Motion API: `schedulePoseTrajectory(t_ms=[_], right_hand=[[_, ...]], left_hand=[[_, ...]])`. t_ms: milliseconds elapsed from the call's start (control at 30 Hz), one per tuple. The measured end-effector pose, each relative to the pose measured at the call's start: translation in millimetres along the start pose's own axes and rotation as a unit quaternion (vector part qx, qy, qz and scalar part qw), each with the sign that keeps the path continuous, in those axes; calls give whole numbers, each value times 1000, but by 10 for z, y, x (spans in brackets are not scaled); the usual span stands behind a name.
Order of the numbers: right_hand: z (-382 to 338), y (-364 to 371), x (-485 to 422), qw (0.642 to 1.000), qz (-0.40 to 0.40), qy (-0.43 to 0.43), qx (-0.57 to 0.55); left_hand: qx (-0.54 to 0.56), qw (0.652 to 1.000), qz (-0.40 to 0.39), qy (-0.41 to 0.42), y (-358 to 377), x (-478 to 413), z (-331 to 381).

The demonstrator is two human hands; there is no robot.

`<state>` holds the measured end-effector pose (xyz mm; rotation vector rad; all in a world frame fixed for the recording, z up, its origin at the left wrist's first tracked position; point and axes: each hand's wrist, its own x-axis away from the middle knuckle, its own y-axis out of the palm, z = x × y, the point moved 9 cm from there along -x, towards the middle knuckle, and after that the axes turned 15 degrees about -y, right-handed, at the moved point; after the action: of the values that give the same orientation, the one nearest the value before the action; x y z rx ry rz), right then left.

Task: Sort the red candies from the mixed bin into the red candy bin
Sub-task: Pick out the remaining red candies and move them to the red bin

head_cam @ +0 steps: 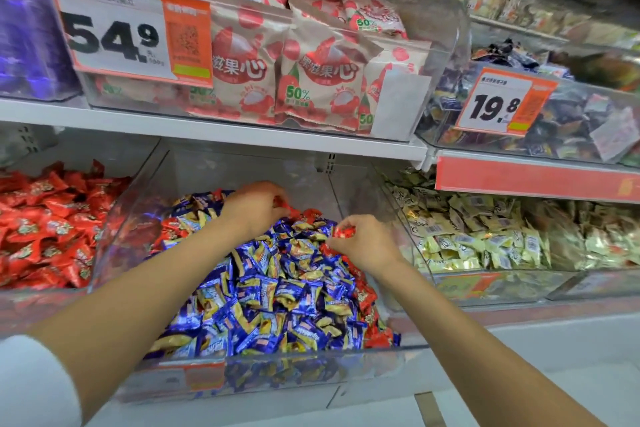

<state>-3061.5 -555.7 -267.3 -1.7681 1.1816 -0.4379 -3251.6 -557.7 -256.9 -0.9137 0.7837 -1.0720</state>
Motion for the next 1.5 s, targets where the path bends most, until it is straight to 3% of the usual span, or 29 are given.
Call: schedulePoseTrajectory(t_ms=[167,233,400,567,700,833,967,1100,1200,1267,1333,1500], right_hand=[[243,405,-104,993,-93,71,30],[243,391,-109,994,-86,69,8],[81,93,71,981,-7,52,-186],[-216,-62,339,969,-44,7,-242],[-441,-205,444,958,6,-12,-286],[-1054,-169,447,951,4,-66,-302],[-1946,63,361,941,-16,-166,-295],[-2798,500,79,919,-29,-248,-305],[-3297,868,-238,923,-13,-288,-254],[-3480,1146,-489,933,-18,-284,-219],[-3603,1448,-685,938,-81,-281,-188],[-3463,2070,-843,919,-248,-305,35]], left_hand=[[70,997,19,4,-253,326,-28],[91,996,9,15,-329,512,-31],[134,990,27,24,-640,911,-151],[180,982,60,4,-930,1192,-299],[205,976,70,7,-1075,1381,-439],[236,968,88,2,-1292,1568,-641],[229,959,163,-33,-1698,1684,-1184],[173,952,222,-117,-2073,1712,-2098],[140,947,227,-178,-2226,1601,-2733],[130,948,216,-192,-2265,1438,-3020],[117,959,169,-196,-2217,1255,-3218],[-19,974,-61,-217,-1732,1171,-3611]])
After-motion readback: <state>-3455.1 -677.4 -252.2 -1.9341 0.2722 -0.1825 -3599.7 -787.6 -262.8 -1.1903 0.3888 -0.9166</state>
